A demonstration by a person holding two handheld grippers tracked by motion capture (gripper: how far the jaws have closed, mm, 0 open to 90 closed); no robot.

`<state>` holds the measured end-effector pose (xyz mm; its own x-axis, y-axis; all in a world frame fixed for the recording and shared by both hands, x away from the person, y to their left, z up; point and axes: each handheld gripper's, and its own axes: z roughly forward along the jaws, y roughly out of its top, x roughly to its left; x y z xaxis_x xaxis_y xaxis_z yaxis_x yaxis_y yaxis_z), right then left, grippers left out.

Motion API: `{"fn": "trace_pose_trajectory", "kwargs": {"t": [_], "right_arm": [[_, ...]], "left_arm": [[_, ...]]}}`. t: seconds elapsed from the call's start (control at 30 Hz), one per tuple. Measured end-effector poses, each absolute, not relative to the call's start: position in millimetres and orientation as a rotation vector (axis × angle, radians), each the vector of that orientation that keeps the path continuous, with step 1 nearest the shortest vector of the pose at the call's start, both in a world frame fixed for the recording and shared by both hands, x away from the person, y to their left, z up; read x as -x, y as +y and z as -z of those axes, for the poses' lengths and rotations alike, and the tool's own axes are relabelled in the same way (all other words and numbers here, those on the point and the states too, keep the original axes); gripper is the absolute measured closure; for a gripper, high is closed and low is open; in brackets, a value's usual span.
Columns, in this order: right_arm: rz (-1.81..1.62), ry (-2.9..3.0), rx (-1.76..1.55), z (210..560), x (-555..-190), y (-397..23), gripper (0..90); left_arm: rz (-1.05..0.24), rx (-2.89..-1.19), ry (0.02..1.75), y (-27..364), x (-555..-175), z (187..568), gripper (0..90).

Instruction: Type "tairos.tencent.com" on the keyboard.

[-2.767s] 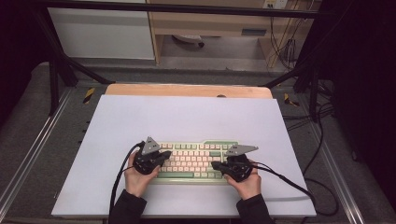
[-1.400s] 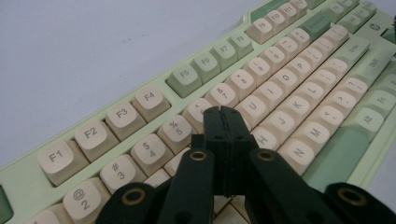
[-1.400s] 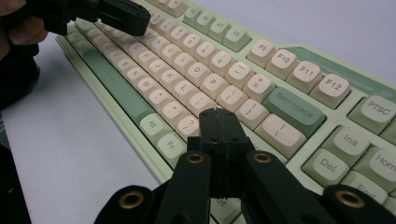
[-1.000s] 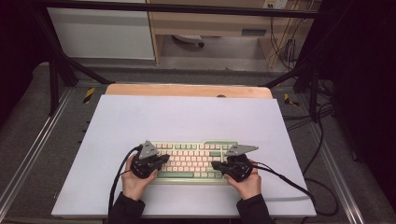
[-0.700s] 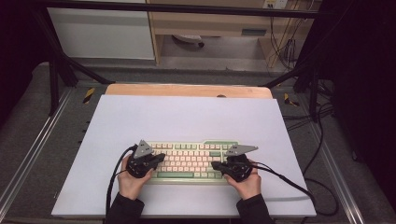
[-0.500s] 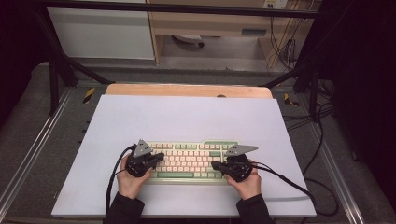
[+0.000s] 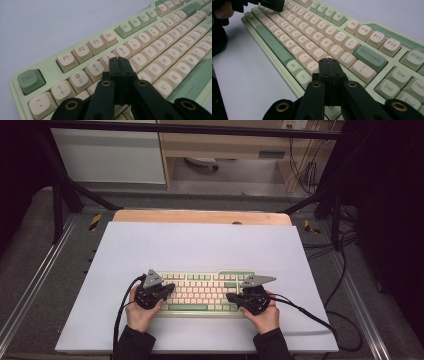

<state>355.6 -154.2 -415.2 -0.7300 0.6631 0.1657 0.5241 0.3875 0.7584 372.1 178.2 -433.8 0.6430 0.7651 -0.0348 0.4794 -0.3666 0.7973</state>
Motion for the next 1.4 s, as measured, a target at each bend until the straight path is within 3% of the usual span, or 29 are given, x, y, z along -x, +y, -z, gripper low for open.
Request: {"fn": "trace_pose_trajectory", "kwargs": {"t": [0.9,1.4], "right_arm": [[-1.294,2.479,-1.062,413.9,-354.8,-150.9,90.0],[-1.301,2.523,-1.01,412.7,-355.7,-121.6,90.0]], "left_arm": [[-0.412,-1.969,0.956,199.6,-353.0,427.7,90.0],[-0.4,-1.977,0.953,207.3,-350.7,425.1,90.0]]}}
